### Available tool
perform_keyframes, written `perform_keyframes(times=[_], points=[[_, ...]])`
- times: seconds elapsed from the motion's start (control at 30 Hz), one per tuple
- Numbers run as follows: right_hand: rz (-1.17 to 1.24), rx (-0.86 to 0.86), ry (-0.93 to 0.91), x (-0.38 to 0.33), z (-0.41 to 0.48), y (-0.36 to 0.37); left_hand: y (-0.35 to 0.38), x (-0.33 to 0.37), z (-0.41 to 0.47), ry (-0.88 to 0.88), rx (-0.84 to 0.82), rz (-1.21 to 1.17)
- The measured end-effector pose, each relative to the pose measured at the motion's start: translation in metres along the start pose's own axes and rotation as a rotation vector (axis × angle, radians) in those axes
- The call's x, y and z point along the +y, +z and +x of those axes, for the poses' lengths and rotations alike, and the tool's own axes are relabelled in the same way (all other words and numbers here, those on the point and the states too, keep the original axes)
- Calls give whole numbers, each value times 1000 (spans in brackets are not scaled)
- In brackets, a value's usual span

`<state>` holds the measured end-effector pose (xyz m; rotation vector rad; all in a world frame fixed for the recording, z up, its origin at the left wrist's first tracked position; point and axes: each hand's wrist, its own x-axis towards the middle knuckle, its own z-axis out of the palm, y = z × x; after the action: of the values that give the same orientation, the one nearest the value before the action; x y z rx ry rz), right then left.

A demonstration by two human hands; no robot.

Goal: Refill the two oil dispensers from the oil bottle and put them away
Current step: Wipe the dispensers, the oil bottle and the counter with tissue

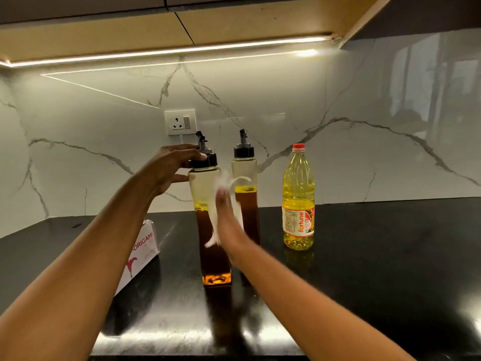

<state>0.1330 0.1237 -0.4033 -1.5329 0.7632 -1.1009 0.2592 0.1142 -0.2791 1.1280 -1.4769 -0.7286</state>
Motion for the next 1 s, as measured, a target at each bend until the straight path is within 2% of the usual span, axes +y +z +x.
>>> perform_keyframes(times=[0.07, 0.13, 0.2, 0.3, 0.37, 0.43, 0.5, 0.6, 0.73, 0.83, 0.87, 0.93, 1.0], points=[[10, -6, 316, 49, -19, -5, 2, 1, 0, 1, -6, -4], [23, -29, 489, 59, -25, -10, 3, 1, -1, 1, -4, 1], [10, -49, 372, 22, -8, -14, 1, 1, 0, -4, 3, 7], [44, -40, -26, -56, 7, -5, -2, -2, 0, 6, 6, 8], [-10, -14, -213, -64, 13, 0, -3, -3, -2, 18, 2, -9], [-141, 6, -161, -21, 11, -5, -3, -2, -2, 16, -10, -32], [-246, 2, 59, 39, -3, -8, -4, 0, -2, 3, -39, -36], [-243, 19, 230, 87, -10, -20, -4, 2, -4, -14, -79, -49], [-467, 146, 162, 76, -8, -23, -5, 1, -5, -25, -94, -63], [-631, 344, 64, 77, -17, -4, 5, -3, -8, 117, 104, 314], [-652, 383, 56, 78, -20, 1, 9, -5, -9, 199, 196, 432], [-633, 398, 77, 80, -19, 5, 13, -3, -11, 289, 292, 495], [-524, 329, 120, 70, -20, 4, 8, 3, -10, 254, 246, 498]])
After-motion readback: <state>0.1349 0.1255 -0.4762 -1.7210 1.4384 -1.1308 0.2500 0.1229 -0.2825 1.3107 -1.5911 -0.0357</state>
